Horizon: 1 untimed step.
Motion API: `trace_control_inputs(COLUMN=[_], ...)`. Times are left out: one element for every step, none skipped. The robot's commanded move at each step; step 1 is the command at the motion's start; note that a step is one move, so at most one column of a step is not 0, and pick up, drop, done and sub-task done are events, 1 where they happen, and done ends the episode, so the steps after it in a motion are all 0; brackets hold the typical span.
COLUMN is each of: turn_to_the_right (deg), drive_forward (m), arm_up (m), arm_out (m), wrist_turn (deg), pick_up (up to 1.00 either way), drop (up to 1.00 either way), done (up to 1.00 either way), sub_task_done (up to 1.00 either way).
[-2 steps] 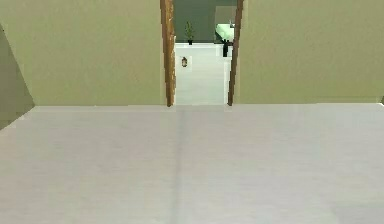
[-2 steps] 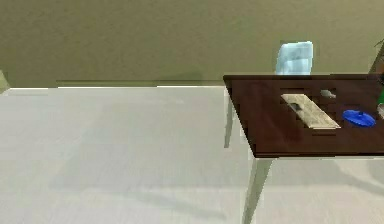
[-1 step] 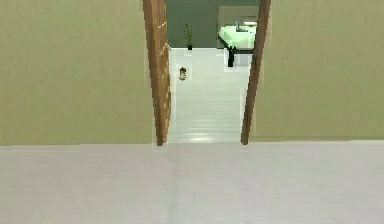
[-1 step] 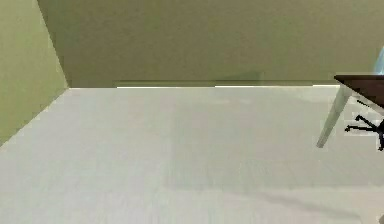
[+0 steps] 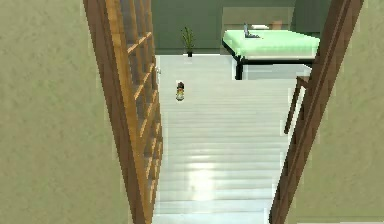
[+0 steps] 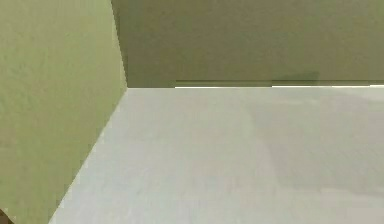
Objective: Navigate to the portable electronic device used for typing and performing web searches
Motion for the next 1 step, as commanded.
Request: trace_control_inputs(turn_to_the_right=[3.0], drive_forward=[0.0], arm_up=[0.0], arm_out=[0.0], wrist_turn=[0.0], pick_up=[0.0], drop=[0.0], done=[0.0], sub_task_done=[0.0])
